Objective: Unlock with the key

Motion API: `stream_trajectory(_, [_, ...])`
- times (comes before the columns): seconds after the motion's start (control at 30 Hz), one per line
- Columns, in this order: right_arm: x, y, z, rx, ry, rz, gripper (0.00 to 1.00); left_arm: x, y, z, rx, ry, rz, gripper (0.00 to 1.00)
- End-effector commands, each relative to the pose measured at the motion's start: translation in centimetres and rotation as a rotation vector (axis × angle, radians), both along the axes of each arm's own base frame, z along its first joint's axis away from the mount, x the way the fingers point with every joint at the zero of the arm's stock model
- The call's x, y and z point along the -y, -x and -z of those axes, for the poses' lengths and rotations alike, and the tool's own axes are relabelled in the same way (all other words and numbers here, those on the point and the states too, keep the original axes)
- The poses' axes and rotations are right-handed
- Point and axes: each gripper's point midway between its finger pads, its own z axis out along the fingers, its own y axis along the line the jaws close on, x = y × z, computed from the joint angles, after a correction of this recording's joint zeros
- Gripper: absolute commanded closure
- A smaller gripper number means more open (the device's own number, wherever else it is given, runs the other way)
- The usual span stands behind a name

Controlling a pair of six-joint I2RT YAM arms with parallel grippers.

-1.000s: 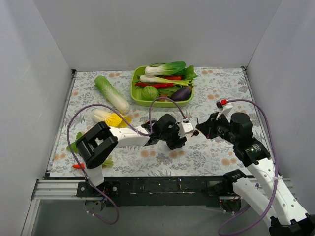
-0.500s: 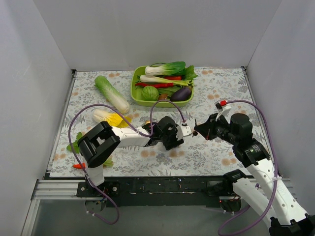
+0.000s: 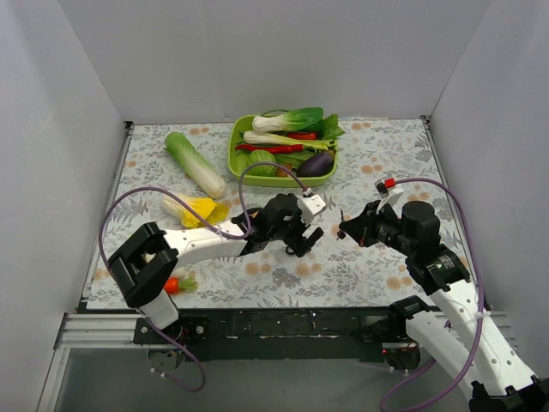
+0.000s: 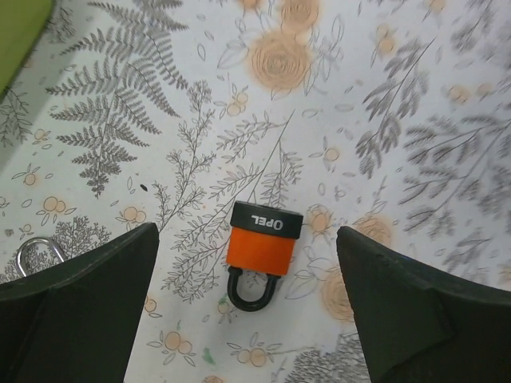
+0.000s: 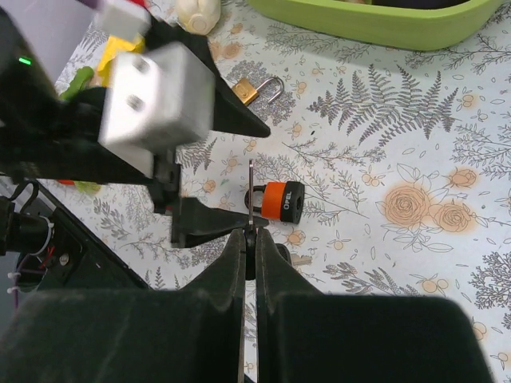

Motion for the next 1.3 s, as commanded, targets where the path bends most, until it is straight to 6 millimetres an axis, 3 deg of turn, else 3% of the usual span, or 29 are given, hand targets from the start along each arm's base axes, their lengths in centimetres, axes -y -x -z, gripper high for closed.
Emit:
stream_trajectory(0.0, [-0.1, -0.5, -0.6, 0.036, -0.020, 0.011, 0.99, -0.1, 1.7, -5.9, -0.145, 0.222, -0.155, 0.07])
stream_trajectory(0.07, [-0.2, -0.6, -0.5, 0.032, -0.029, 0.010, 0.99, -0.1, 3.3, -5.5, -0.292, 0.251, -0.212, 0.12])
stream_trajectory(0.17, [-0.4, -0.6, -0.4, 0.028, -0.041, 0.006, 0.99, -0.2, 5.4, -4.2, -0.461, 0.259, -0.260, 0.35])
stream_trajectory(0.2, [-0.4, -0.6, -0.5, 0.031, -0.044, 0.005, 0.99, -0.2, 6.1, -3.8, -0.536, 0.276, -0.299, 0.50])
stream_trajectory(0.23, [-0.4, -0.7, -0.5, 0.032, -0.045, 0.007, 0.99, -0.7, 6.7, -3.0, -0.573, 0.274, -0.324, 0.56])
stream_trajectory(0.4, [-0.4, -0.7, -0.6, 0.034, -0.052, 0.012, 0.99, -1.5, 7.6, -0.7, -0.666, 0.301, -0.416, 0.73])
stream_trajectory(0.53, [-0.6, -0.7, -1.0, 0.039, -0.059, 0.004, 0.99, -2.1, 7.7, 1.6, -0.680, 0.248, -0.459, 0.75])
stream_trajectory(0.8, [-0.6, -0.6, -0.9, 0.028, -0.069, 0.008, 0.99, -3.2, 5.9, 4.6, -0.567, 0.176, -0.498, 0.74])
stream_trajectory(0.97, [-0.5, -0.4, -1.1, 0.035, -0.072, 0.011, 0.99, -2.3, 4.6, 5.0, -0.525, 0.207, -0.498, 0.74])
stream_trajectory(1.13, [-0.4, -0.1, -1.3, 0.038, -0.073, 0.011, 0.99, -4.1, 1.2, 6.5, -0.409, 0.146, -0.635, 0.74])
stream_trajectory(1.27, [-0.1, 0.1, -1.3, 0.040, -0.070, 0.018, 0.99, -4.8, -0.4, 6.2, -0.346, 0.118, -0.679, 0.73])
